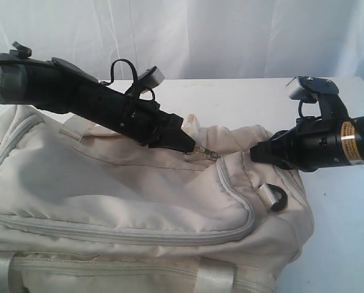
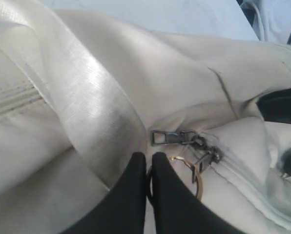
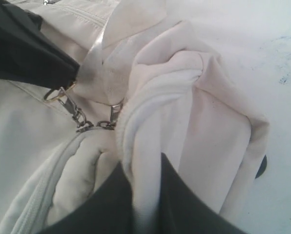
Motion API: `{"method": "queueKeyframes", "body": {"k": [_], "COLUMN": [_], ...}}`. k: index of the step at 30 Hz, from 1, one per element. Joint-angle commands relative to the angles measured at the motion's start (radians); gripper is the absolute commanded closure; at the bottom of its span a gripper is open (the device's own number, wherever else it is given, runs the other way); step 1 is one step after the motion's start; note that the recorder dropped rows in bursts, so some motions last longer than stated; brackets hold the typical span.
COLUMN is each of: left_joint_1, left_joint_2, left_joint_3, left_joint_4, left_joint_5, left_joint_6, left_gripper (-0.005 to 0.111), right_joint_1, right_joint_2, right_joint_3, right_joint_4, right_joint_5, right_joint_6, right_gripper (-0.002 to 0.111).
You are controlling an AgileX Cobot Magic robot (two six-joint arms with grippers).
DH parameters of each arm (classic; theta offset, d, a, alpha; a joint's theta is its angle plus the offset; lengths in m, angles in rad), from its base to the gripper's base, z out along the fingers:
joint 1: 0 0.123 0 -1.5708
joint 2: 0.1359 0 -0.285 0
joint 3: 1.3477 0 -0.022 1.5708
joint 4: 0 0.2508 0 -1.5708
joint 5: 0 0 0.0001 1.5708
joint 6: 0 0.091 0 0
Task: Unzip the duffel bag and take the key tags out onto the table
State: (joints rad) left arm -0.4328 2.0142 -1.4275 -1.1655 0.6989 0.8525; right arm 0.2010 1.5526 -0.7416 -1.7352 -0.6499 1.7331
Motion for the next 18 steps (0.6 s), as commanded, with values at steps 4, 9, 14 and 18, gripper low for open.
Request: {"method": "queueKeyframes", "body": {"k": [4, 9, 14, 18], "left_joint_1": [0.004, 0.004, 0.004, 0.003], "left_joint_2": [-0.041, -0.070, -0.081, -0.083], "left_joint_3": [0.007, 0.007, 0.007, 0.007], "left_joint_4": [-0.023, -0.023, -0.038, -0.051], "left_joint_5": [0.118, 0.290, 0.468, 0.522], "left_joint_6": [0.014, 0.014, 0.012, 0.004], "left_gripper": [0.107, 0.107, 0.107, 0.107], "right_joint_1": [-0.002, -0.002, -0.002, -0.002], "right_joint_2": [-0.004, -0.004, -0.004, -0.004], "right_joint_3": [-0.004, -0.004, -0.004, -0.004], "right_joint_4": [-0.009, -0.009, -0.009, -0.009], "right_joint_5": [0.028, 0.071, 0.073, 0.073], "right_joint_6": [-0.010, -0.010, -0.010, -0.010], "right_gripper": [0.108, 0.108, 0.108, 0.108]}}
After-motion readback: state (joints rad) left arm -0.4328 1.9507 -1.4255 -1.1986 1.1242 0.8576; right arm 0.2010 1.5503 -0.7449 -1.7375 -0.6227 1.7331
